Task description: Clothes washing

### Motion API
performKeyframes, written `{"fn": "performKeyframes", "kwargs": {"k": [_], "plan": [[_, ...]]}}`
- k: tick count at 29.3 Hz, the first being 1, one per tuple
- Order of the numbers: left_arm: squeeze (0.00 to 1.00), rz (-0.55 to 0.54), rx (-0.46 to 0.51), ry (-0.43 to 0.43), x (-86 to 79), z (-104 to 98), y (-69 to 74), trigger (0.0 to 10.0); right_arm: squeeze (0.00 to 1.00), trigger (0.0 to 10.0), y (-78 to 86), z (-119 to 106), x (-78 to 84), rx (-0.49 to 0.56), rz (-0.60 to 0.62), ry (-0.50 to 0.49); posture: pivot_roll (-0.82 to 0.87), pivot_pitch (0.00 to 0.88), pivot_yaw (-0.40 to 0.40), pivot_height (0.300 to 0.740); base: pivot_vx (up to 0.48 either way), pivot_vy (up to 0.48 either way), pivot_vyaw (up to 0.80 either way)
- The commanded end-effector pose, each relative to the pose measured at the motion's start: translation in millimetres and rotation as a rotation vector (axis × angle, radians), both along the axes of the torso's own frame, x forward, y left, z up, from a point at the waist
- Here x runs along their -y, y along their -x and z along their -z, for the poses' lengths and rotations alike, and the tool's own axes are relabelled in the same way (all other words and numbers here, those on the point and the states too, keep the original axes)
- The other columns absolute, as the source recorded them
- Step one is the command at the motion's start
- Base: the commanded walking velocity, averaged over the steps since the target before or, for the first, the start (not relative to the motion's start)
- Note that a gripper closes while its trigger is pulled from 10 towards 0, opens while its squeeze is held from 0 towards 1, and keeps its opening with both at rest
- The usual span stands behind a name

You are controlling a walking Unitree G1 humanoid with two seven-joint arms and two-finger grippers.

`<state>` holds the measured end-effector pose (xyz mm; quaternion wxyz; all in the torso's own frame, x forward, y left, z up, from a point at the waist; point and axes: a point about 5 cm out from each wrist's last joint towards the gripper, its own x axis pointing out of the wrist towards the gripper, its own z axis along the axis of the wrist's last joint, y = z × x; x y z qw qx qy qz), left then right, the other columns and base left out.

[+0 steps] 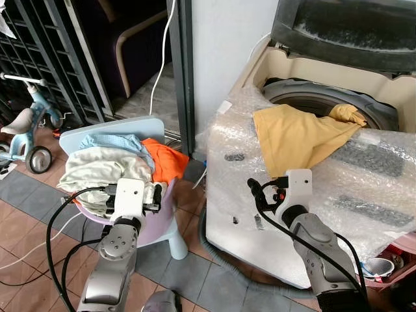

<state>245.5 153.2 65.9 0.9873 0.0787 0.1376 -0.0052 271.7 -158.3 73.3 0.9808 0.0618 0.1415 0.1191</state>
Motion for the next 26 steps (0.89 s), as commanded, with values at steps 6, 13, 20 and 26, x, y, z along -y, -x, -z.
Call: {"fn": "performKeyframes", "kwargs": {"k": [6, 13, 20, 26], "plan": [[0.0, 0.001, -0.009, 0.001, 1.0, 2.6, -1.5, 10.0, 0.56, 10.0, 12.0, 2.1, -6.3, -0.109, -0.299, 0.055, -0.01, 0.0, 0.003, 0.74, 0.0, 0.0, 0.0], [0.0, -0.003, -0.012, 0.003, 0.6, 2.8, -1.8, 10.0, 0.56, 10.0, 16.1, -3.2, -1.1, -0.066, -0.312, 0.044, -0.01, 0.0, 0.003, 0.74, 0.0, 0.0, 0.0], [0.0, 0.002, -0.009, -0.003, 0.3, 3.0, -3.8, 10.0, 0.56, 10.0, 0.1, -12.7, 2.9, -0.004, -0.258, 0.07, -0.01, 0.0, 0.006, 0.74, 0.0, 0.0, 0.0], [0.0, -0.005, -0.005, -0.006, -1.1, 3.5, -5.0, 10.0, 0.56, 10.0, -12.9, -25.8, 14.9, 0.12, -0.163, 0.169, 0.0, 0.0, 0.002, 0.74, 0.0, 0.0, 0.0]]}}
